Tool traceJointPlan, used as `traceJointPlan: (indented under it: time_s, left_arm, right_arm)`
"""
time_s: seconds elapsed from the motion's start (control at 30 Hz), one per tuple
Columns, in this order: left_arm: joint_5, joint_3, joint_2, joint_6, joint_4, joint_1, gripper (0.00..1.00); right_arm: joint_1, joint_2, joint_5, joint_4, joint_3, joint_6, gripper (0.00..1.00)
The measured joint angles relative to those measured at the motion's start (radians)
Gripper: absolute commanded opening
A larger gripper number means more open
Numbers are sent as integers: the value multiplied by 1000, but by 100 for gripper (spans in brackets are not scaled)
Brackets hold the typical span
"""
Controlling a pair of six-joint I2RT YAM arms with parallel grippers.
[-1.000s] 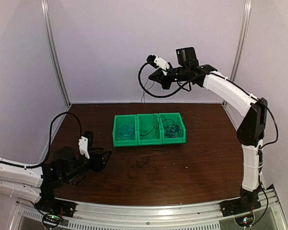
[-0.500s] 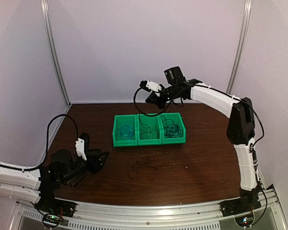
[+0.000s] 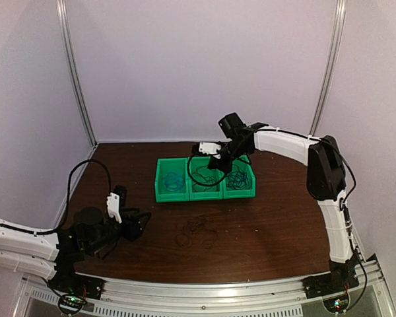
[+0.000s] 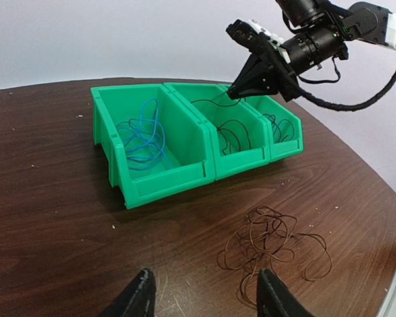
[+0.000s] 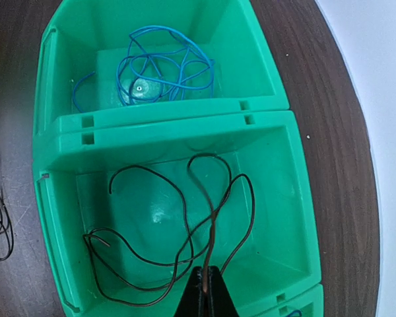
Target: Untangle the cables
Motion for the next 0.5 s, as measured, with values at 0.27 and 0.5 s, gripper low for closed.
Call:
traceJointPlan:
  time_s: [0.27,0.5]
  left_arm:
    - [11,0,26,0,0,0,54]
    - [18,2,35,1,0,0,55]
  right_arm:
    - [74,90,61,-45,29,1,20]
    - [80,59,59,-100,27,37,48]
